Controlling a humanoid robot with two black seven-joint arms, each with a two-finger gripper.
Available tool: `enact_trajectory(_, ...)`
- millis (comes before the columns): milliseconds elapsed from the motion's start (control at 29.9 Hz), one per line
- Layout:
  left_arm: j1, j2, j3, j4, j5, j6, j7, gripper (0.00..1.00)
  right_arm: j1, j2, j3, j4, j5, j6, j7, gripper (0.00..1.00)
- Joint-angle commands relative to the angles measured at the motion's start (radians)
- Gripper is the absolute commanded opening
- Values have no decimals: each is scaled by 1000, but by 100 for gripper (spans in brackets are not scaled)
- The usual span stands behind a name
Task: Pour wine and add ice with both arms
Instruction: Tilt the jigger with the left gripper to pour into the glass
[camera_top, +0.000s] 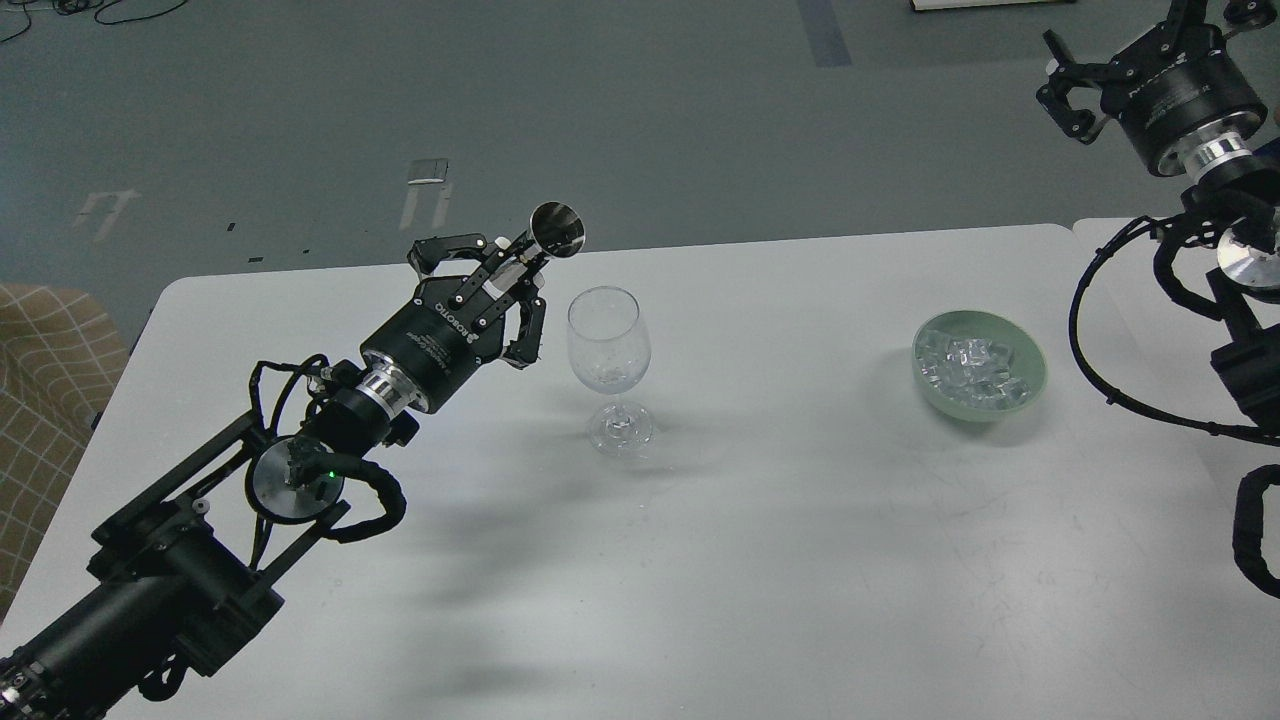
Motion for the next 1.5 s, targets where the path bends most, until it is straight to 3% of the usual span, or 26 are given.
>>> enact_trajectory(0,-6,4,-1,-4,77,16,13,0,-3,-6,0,0,0,0,0,100)
enact_trajectory(902,-23,19,-2,-10,394,2,16,0,-11,-13,1,32,0,0,0,100)
enact_trajectory(1203,-25,45,-15,-7,497,-52,13,0,-11,-19,1,33,0,0,0,100)
enact_trajectory(1470,-45,50,-13,-9,558,-52,19,0,-12,-19,3,35,0,0,0,100)
